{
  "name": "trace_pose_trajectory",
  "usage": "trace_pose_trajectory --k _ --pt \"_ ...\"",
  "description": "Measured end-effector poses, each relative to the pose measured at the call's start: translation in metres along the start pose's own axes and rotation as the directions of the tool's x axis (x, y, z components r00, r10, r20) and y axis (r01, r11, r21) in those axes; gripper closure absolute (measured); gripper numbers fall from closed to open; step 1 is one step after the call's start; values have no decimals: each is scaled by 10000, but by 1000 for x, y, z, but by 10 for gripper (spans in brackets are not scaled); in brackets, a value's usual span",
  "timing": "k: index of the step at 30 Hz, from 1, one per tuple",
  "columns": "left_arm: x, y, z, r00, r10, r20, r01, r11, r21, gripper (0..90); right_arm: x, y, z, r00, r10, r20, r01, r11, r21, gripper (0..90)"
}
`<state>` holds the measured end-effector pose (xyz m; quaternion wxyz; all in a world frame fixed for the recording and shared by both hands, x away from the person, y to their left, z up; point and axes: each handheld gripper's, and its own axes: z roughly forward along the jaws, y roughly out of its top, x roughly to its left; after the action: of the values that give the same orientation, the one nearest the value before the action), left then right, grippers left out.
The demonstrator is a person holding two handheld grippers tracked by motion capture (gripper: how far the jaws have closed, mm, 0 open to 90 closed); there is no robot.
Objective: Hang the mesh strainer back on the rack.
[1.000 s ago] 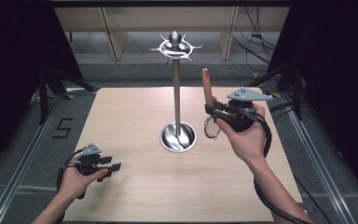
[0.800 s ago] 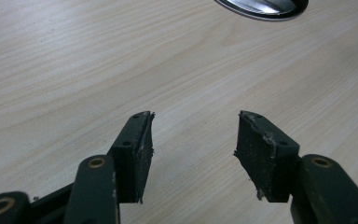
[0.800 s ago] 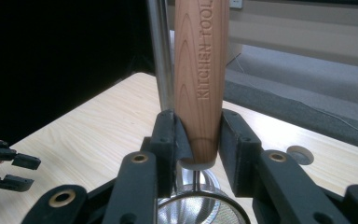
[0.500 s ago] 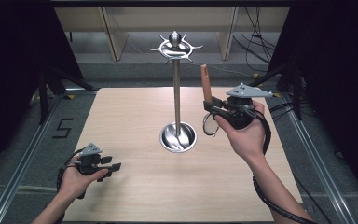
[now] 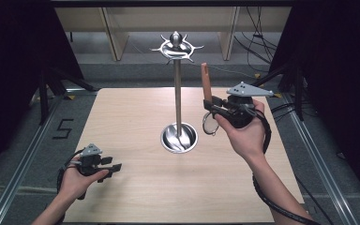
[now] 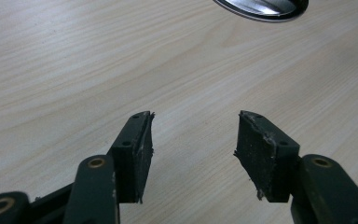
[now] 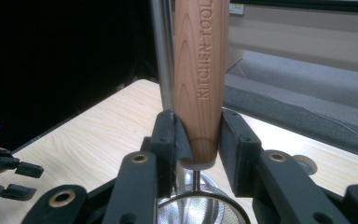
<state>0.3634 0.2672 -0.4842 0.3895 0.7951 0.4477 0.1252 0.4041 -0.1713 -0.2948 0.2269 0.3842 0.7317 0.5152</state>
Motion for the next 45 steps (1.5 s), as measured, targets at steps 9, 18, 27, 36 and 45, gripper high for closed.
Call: trace_pose_trajectory --k 9,18,27,36,45 --pt "1 0 -1 10000 53 55 -53 10000 58 445 1 4 1 9999 -99 -61 98 9998 -180 693" --pt "1 0 -1 10000 40 53 -40 10000 46 445 6 11 -2 9999 114 -116 -116 9998 -159 693" --pt "1 0 -1 10000 59 67 -60 10000 52 445 9 18 -2 9998 -200 -55 197 9982 -564 693" --pt "1 0 -1 9999 80 75 -80 10000 51 445 12 21 -1 9994 -326 -102 318 9969 -715 693" --pt "1 0 -1 9999 79 75 -79 10000 38 445 18 23 -3 9994 -238 -262 215 9961 -859 693"
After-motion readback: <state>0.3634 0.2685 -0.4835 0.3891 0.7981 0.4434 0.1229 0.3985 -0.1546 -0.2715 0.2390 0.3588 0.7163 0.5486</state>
